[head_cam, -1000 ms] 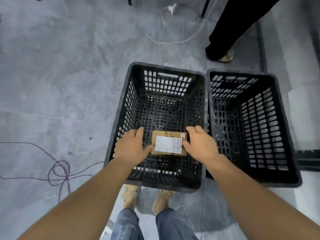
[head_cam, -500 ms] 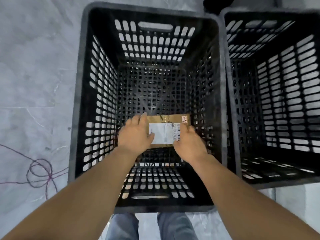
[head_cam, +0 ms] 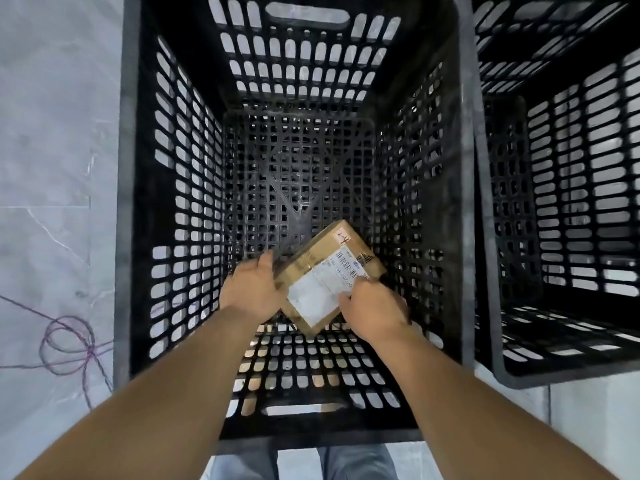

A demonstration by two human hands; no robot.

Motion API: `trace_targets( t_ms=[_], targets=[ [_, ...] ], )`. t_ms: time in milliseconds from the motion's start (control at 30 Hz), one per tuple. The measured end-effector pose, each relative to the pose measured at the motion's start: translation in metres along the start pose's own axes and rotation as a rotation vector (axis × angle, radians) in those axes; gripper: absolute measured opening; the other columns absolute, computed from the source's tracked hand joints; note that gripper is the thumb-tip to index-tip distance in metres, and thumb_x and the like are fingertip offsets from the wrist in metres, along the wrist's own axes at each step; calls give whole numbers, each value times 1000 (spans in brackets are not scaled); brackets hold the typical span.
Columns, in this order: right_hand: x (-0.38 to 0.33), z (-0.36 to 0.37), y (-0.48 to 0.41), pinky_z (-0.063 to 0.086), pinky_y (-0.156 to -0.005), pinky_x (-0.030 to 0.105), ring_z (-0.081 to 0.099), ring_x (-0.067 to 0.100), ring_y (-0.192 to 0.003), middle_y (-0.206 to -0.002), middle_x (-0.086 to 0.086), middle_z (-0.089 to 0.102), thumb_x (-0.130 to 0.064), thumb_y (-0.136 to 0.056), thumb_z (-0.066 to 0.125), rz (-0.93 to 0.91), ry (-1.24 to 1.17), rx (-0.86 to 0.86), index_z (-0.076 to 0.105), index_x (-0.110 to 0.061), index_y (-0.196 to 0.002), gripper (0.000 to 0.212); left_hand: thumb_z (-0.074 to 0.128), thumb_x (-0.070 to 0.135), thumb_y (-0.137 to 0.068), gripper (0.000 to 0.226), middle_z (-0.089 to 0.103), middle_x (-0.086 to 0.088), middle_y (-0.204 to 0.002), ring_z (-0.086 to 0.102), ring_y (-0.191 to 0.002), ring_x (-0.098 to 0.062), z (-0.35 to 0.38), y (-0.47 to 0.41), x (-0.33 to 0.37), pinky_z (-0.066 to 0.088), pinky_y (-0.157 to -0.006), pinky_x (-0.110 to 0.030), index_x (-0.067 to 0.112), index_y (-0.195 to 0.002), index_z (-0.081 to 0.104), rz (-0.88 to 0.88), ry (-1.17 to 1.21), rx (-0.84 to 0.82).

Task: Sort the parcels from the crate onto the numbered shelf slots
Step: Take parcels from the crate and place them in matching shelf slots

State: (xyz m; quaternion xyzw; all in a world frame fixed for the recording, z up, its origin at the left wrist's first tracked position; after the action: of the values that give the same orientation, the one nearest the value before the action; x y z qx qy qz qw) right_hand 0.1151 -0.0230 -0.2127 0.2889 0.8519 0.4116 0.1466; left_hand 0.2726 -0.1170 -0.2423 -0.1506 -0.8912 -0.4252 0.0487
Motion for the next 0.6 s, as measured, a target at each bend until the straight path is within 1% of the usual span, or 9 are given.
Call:
trace_targets(
  t_ms=[67, 133, 200, 233, 300, 333, 400, 500, 600],
  targets=[
    [5, 7, -6, 50, -73, 32, 64, 28, -92, -104, 11, 65, -36, -97, 42, 109, -203, -1, 55, -7, -111, 34, 47, 49, -92, 64, 51, -10, -129, 50, -119, -29, 5, 0, -6, 50, -91, -41, 20, -146, 30, -67, 125, -36],
    [8, 11, -10, 54, -69, 32, 63, 21, -82, -100, 8, 67, -31, -94, 49, 172, -514, 42, 56, -9, -108, 27, 47, 46, -93, 57, 47, -9, -134, 49, -120, -27, 10, -3, -4, 46, -93, -37, 23, -144, 35, -89, 292, -55],
    [9, 10, -13, 50, -64, 23, 59, 10, -80, -111, 5, 65, -21, -94, 56, 184, -851, 101, 50, -12, -113, 22, 46, 39, -95, 44, 50, -2, -132, 54, -109, -22, 14, -7, 2, 45, -87, -31, 26, -137, 43, -86, 472, -84],
    [9, 10, -14, 46, -67, 18, 59, 9, -86, -121, 4, 61, -18, -93, 58, 189, -1006, 98, 46, -12, -122, 31, 46, 38, -96, 41, 53, 1, -129, 55, -105, -20, 15, -9, 4, 43, -84, -29, 26, -135, 45, -103, 548, -98],
    [7, 16, -19, 43, -82, 22, 57, 18, -109, -136, 4, 51, -18, -95, 57, 231, -1171, 14, 34, -11, -141, 53, 46, 40, -96, 43, 55, 2, -128, 55, -107, -22, 19, -10, 1, 41, -83, -28, 29, -137, 42, -167, 663, -126],
    [4, 20, -21, 43, -86, 25, 56, 21, -115, -138, 3, 51, -19, -96, 55, 229, -1166, -56, 35, -11, -143, 52, 46, 44, -95, 46, 54, 1, -132, 55, -111, -24, 22, -9, -1, 41, -86, -29, 31, -139, 40, -192, 701, -147],
    [-3, 28, -20, 43, -91, 26, 57, 18, -111, -134, 3, 56, -18, -97, 52, 172, -1094, -161, 46, -12, -136, 40, 45, 46, -95, 49, 53, 0, -136, 53, -116, -24, 24, -7, -3, 40, -93, -30, 33, -142, 37, -208, 718, -199],
    [-10, 23, -14, 42, -96, 25, 54, 15, -113, -132, 2, 57, -15, -97, 50, 83, -1013, -139, 46, -15, -138, 41, 43, 41, -98, 46, 54, -1, -133, 52, -109, -22, 15, 1, -3, 36, -86, -27, 32, -143, 38, -202, 664, -198],
    [-16, 3, -3, 44, -99, 29, 53, 14, -113, -134, 0, 55, -19, -99, 47, 8, -950, -88, 42, -18, -141, 43, 44, 42, -98, 44, 56, 1, -134, 53, -110, -20, -8, 16, -3, 37, -88, -28, 28, -140, 44, -196, 700, -157]
  ],
)
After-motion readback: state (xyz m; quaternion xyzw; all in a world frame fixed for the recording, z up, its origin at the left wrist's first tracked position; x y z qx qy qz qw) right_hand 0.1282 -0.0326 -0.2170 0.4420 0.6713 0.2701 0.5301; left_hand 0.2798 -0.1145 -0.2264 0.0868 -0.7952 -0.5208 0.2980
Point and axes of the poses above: each hand's wrist, its own y-axis away from the middle knuckle, its own z-axis out of the palm, x = y × z, the point moved 5 cm from there along -y, towards the middle knuckle
